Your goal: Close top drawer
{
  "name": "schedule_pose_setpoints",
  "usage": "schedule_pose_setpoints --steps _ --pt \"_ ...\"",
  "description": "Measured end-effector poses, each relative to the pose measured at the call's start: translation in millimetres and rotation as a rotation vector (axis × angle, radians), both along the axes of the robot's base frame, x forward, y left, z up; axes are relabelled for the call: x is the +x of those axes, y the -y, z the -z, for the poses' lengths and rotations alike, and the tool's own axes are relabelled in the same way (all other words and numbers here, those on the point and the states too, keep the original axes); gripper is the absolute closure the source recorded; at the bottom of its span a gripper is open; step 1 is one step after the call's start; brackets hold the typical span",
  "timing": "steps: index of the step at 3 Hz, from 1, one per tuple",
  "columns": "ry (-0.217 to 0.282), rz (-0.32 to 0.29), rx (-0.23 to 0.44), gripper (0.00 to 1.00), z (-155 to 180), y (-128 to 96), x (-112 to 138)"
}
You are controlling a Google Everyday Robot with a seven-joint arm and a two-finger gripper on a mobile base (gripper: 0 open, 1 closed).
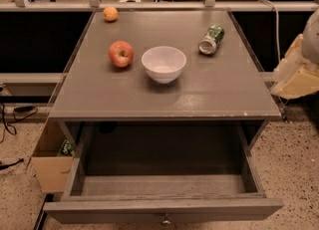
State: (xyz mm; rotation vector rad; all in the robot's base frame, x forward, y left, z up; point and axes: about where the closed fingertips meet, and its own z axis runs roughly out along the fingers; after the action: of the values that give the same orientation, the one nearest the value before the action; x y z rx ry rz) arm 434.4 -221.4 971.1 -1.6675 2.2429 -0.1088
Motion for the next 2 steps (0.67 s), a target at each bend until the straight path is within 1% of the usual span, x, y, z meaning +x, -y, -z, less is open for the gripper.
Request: schedule_pose_setpoints --steps 1,2 --pt "0.028 0.056 0.023 0.84 15 5 -6" --pt "0.049 0.123 0.060 1.00 39 5 -12"
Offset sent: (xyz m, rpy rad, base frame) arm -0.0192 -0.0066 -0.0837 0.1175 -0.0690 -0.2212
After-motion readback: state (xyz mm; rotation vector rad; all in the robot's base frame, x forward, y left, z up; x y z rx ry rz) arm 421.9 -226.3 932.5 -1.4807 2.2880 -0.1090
